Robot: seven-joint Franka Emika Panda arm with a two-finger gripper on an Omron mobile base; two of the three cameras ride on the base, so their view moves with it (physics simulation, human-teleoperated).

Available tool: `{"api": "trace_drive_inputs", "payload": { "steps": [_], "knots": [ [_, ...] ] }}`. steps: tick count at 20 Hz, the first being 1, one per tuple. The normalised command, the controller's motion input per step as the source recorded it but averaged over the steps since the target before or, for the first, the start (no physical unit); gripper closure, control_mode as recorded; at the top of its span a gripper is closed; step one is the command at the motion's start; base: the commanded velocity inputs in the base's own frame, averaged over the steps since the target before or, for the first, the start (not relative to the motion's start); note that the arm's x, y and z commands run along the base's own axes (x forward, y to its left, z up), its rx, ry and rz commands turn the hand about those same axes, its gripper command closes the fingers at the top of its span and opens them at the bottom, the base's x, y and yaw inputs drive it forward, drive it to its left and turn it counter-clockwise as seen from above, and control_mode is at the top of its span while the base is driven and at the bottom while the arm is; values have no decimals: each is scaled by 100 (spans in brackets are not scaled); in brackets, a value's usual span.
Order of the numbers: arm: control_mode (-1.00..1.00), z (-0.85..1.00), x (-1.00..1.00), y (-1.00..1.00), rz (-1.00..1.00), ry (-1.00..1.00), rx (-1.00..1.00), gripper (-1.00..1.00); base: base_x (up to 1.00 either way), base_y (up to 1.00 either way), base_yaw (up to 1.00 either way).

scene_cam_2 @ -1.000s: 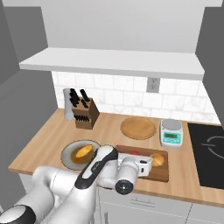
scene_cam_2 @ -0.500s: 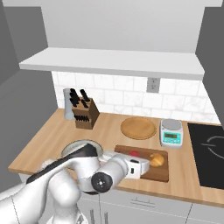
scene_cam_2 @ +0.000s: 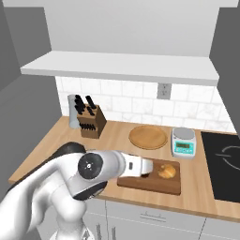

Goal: From the different types of pastries on the counter, select a croissant and place it on the cutting board. Then retrieve a jar of jam from the cabinet and place it alongside the croissant on the cutting board.

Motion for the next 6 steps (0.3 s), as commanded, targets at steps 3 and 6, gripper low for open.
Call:
{"api": "trace_drive_inputs", "payload": {
  "steps": [3,6],
  "knots": [
    [-100,39,-95,0,34,32,0,-100,0,0,0],
    [-100,29,-100,11,34,30,0,-100,0,0,0]
  ]
}}
